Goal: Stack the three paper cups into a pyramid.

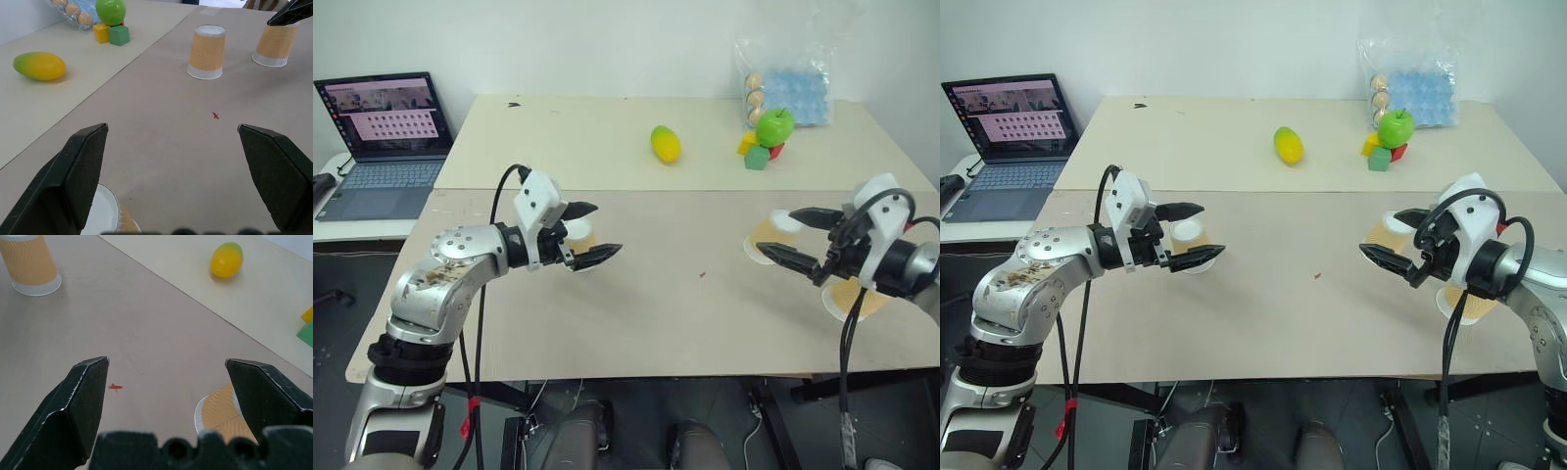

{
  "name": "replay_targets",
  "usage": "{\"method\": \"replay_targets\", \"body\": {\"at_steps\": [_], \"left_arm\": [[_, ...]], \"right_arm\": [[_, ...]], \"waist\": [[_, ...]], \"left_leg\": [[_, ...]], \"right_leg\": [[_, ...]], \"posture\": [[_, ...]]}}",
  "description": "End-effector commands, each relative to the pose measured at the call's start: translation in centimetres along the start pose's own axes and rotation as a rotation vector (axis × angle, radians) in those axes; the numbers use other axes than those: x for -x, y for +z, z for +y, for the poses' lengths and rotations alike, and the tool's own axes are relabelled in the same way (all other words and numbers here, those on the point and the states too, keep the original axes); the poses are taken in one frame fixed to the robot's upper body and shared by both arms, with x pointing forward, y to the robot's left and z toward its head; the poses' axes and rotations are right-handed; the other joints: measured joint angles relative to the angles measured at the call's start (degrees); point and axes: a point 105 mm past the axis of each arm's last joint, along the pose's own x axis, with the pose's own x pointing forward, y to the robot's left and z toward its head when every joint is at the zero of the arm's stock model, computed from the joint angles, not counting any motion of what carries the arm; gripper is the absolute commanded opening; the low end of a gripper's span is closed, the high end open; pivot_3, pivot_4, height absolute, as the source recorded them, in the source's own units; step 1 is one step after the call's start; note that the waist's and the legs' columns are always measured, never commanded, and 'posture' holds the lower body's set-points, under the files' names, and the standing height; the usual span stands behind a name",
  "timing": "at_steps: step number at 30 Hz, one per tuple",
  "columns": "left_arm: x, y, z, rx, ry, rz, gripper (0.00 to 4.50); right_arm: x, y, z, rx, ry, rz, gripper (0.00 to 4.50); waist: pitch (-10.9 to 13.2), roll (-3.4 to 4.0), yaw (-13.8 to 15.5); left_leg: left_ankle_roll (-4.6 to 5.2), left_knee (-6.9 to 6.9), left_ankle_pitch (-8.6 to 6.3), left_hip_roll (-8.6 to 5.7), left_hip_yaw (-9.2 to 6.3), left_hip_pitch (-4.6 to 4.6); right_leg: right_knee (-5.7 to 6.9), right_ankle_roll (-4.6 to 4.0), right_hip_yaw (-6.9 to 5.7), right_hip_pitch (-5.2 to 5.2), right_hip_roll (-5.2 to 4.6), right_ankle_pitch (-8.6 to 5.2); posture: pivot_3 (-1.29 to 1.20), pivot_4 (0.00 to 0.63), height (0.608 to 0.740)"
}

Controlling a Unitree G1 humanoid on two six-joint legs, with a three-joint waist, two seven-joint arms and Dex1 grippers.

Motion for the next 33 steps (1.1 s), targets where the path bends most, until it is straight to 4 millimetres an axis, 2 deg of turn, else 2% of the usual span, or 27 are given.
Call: {"method": "replay_targets", "body": {"at_steps": [1, 4, 7, 10, 13, 16, 18, 20, 22, 26, 28, 33], "left_arm": [[0.0, 0.9, 0.9, -0.004, 0.051, -0.06, 4.5], [-1.0, 1.4, 1.2, 0.052, 0.05, -0.076, 4.5], [-1.7, 2.8, -0.4, 0.142, -0.065, -0.123, 4.5], [-2.2, 4.7, -0.7, 0.194, -0.116, -0.187, 4.5], [-2.7, 5.4, -0.7, 0.172, -0.147, -0.189, 4.5], [-3.3, 5.6, -1.0, 0.166, -0.19, -0.184, 4.5], [-3.7, 5.8, -1.3, 0.156, -0.219, -0.183, 4.5], [-4.1, 6.1, -1.8, 0.142, -0.262, -0.189, 4.5], [-4.3, 6.5, -2.3, 0.136, -0.302, -0.203, 4.5], [-4.4, 8.3, -2.7, 0.171, -0.355, -0.266, 4.5], [-4.4, 8.8, -2.8, 0.158, -0.36, -0.271, 4.5], [-4.2, 9.3, -2.9, 0.208, -0.385, -0.309, 4.5]], "right_arm": [[0.3, 1.4, -0.1, 0.05, -0.023, -0.047, 4.44], [0.5, 1.9, 0.7, 0.047, -0.019, -0.053, 4.44], [1.0, 2.7, 0.9, 0.032, -0.037, -0.071, 4.44], [2.1, 3.2, 0.4, 0.023, -0.094, -0.077, 4.44], [3.6, 2.9, -0.7, 0.009, -0.192, -0.064, 4.44], [5.6, 1.3, -2.2, -0.003, -0.316, -0.004, 4.44], [7.7, -0.2, -3.2, -0.046, -0.412, 0.011, 4.44], [9.9, -2.3, -3.7, -0.093, -0.497, 0.04, 4.44], [11.2, -3.7, -3.7, -0.117, -0.537, 0.058, 4.44], [12.5, -5.3, -3.2, -0.184, -0.565, 0.013, 4.44], [13.1, -5.9, -3.0, -0.209, -0.58, -0.007, 4.44], [13.8, -7.3, -2.1, -0.269, -0.579, -0.02, 4.44]], "waist": [[0.0, 0.0, 0.0], [0.0, 0.0, 0.2], [0.0, 0.0, 0.1], [0.0, -0.01, 0.3], [0.0, -0.01, 0.2], [0.0, -0.01, 0.4], [0.0, 0.0, 0.5], [0.0, -0.01, 0.7], [0.0, -0.02, 0.9], [-0.1, 0.08, 0.2], [-0.1, 0.11, -0.1], [-0.1, 0.22, -0.3]], "left_leg": [[0.0, 0.0, 0.0, 0.0, 0.0, 0.0], [0.03, 0.01, -0.02, 0.0, -0.01, 0.06], [0.08, 0.08, -0.05, 0.01, -0.01, 0.01], [0.08, 0.14, -0.04, 0.0, -0.01, 0.0], [0.08, 0.15, -0.05, 0.0, -0.01, 0.01], [0.08, 0.15, -0.04, -0.01, 0.03, 0.02], [0.1, 0.16, -0.04, -0.03, 0.07, 0.02], [0.12, 0.2, -0.05, -0.02, 0.08, 0.01], [0.14, 0.2, -0.06, -0.03, 0.1, 0.0], [0.23, 0.25, -0.12, -0.01, 0.17, 0.06], [0.58, 0.25, -0.34, 0.01, 0.19, 0.15], [0.27, 0.18, -0.59, 0.09, 0.39, 0.49]], "right_leg": [[0.0, 0.0, 0.0, 0.0, 0.0, 0.0], [0.0, 0.0, -0.01, 0.0, 0.0, 0.0], [0.08, 0.0, 0.0, 0.01, 0.0, 0.0], [0.07, 0.01, 0.01, 0.02, -0.02, 0.0], [0.08, 0.01, 0.0, 0.09, -0.02, 0.0], [0.1, 0.01, 0.01, 0.1, -0.01, 0.0], [0.1, 0.01, 0.02, 0.11, -0.02, 0.0], [0.08, 0.01, 0.0, 0.12, 0.0, 0.0], [0.08, 0.03, 0.0, 0.14, 0.0, 0.0], [0.1, 0.09, 0.12, 0.14, 0.01, 0.04], [0.12, 0.11, 0.25, 0.14, 0.02, 0.06], [0.14, 0.1, 0.53, 0.25, 0.05, 0.06]], "posture": [[0.0, 0.15, 0.74], [0.0, 0.15, 0.74], [0.0, 0.15, 0.74], [0.0, 0.15, 0.74], [0.0, 0.15, 0.74], [0.0, 0.15, 0.74], [0.0, 0.15, 0.74], [0.0, 0.15, 0.74], [0.0, 0.15, 0.74], [0.0, 0.15, 0.74], [0.0, 0.15, 0.74], [0.0, 0.15, 0.74]]}}
